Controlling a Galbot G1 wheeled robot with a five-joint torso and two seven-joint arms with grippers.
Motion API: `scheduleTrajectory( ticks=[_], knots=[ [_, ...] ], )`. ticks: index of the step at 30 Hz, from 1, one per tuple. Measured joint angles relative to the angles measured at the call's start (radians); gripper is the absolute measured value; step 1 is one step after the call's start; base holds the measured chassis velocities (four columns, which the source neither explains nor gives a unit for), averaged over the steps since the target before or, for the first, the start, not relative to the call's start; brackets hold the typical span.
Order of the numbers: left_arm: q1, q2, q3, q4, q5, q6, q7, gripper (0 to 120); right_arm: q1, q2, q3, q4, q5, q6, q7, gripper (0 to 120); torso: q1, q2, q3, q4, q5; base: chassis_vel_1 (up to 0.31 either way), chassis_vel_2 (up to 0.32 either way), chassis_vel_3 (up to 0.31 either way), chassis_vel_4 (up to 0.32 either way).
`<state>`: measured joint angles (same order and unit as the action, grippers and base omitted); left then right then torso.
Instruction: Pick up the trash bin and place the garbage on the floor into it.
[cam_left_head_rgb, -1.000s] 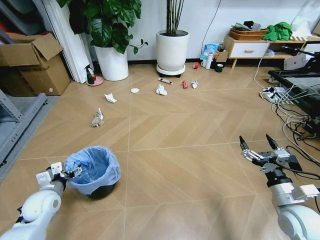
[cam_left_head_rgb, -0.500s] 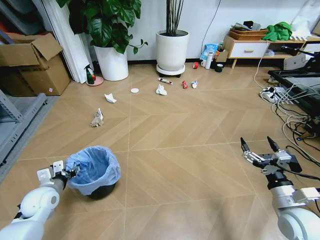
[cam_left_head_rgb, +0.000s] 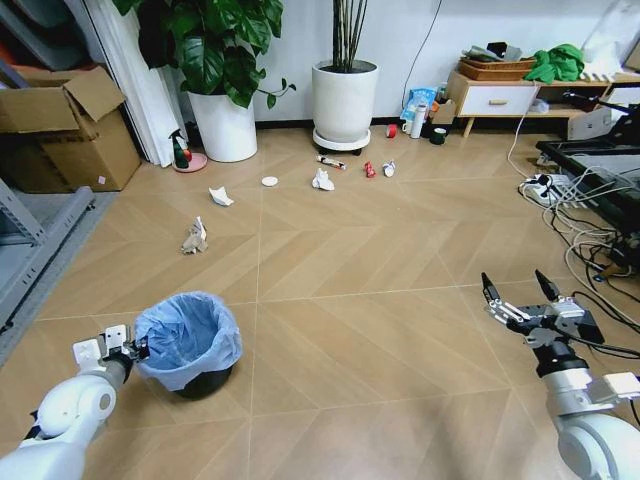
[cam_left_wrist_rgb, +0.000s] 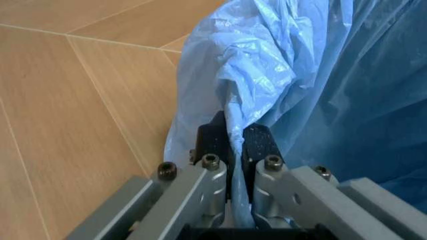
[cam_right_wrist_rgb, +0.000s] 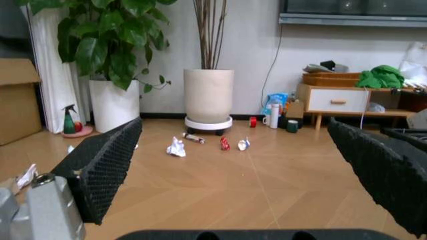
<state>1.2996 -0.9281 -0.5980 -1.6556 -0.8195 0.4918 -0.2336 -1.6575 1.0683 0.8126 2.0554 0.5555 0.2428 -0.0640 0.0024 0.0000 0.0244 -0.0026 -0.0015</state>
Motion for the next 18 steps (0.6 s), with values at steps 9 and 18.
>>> scheduleTrajectory(
  ticks=[9, 18],
  knots=[
    [0.056, -0.053, -0.117, -0.131, -0.010, -0.055, 0.019, 0, -0.006, 0.005, -0.008, -0.017, -0.007, 0.010, -0.001, 100, 0.000, 0.000, 0.000, 0.0000, -0.0002, 0.000, 0.000, 0.000, 0.000],
    [0.095, -0.078, -0.214, -0.278, 0.052, -0.134, 0.059, 0, -0.055, 0.084, 0.030, -0.044, -0.057, 0.039, -0.022, 100, 0.000, 0.000, 0.000, -0.0008, -0.0005, 0.000, 0.000, 0.000, 0.000]
  ],
)
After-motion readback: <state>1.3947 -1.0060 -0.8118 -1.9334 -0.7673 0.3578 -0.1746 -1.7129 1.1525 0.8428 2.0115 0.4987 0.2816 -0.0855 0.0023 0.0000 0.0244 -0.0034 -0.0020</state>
